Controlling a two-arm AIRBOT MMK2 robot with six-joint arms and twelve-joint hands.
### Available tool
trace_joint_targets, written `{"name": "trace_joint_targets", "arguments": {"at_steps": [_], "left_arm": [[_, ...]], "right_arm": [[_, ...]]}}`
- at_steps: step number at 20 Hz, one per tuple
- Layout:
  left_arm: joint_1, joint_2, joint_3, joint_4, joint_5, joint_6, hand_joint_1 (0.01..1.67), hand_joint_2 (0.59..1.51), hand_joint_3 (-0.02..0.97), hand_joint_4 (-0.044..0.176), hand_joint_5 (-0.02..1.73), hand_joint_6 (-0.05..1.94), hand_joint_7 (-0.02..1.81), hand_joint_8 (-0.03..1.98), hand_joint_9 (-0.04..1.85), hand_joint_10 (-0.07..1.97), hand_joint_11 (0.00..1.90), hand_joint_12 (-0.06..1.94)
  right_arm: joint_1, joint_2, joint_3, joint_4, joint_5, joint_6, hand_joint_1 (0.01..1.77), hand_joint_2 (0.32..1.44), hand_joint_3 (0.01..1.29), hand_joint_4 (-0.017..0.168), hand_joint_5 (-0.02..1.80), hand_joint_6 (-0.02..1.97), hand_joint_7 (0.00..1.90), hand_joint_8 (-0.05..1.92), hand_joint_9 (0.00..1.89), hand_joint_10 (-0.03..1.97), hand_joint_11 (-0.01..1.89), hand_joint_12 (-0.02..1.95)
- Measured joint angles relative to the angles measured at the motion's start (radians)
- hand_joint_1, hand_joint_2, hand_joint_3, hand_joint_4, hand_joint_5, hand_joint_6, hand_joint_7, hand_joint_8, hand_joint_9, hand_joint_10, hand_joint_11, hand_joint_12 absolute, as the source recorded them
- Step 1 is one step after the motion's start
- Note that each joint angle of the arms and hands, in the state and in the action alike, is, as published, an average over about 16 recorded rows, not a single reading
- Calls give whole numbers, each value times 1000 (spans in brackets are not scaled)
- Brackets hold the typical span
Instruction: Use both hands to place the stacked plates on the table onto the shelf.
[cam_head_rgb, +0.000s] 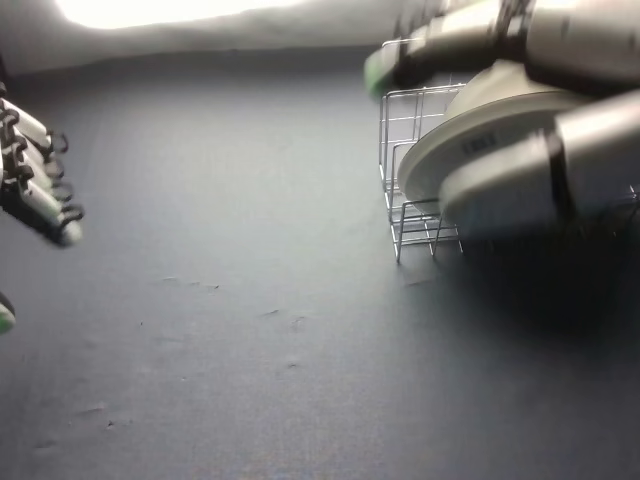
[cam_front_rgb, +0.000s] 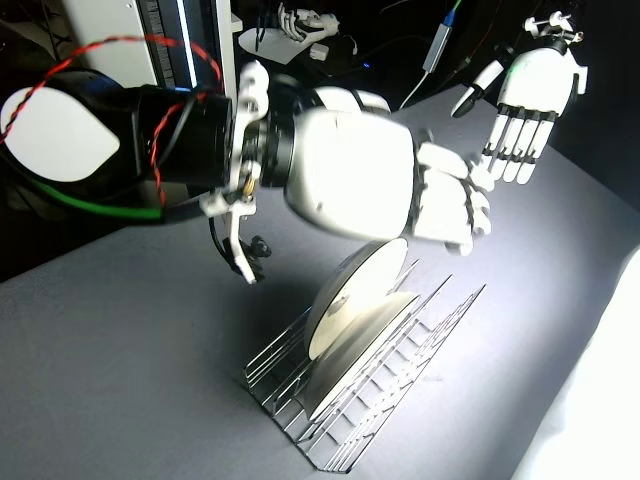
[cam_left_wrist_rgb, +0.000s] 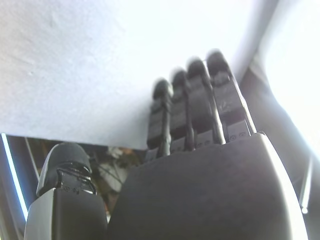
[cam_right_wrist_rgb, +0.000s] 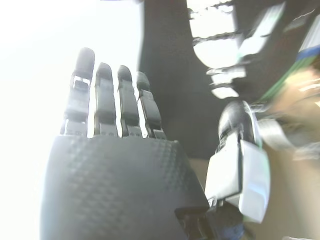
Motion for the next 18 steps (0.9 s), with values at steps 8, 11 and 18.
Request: {"name": "trace_joint_targets", "arguments": {"at_steps": [8, 11, 18], "left_arm": [[6, 4, -52, -1, -24, -33, 297, 1165, 0, 1, 1117, 1442, 1187, 1495, 1136, 1592, 1062, 1739], [8, 6, -76, -1, -32, -42, 432, 1205, -1, 3, 1213, 1763, 1281, 1806, 1243, 1882, 1213, 1916], [9, 10, -106, -1, -41, -50, 710, 1290, -3, 10, 1403, 1914, 1476, 1918, 1480, 1937, 1486, 1924]], "right_arm": [[-48, -1, 0, -318, 224, -48, 199, 1118, 21, 60, 1090, 1273, 1224, 1301, 1101, 1549, 892, 1832], [-57, 0, 0, -365, 275, -66, 283, 1201, 22, 92, 1358, 1555, 1482, 1575, 1391, 1726, 1237, 1873], [-61, 3, 0, -397, 316, -84, 457, 1380, 25, 159, 1798, 1909, 1899, 1897, 1877, 1912, 1835, 1902]]}}
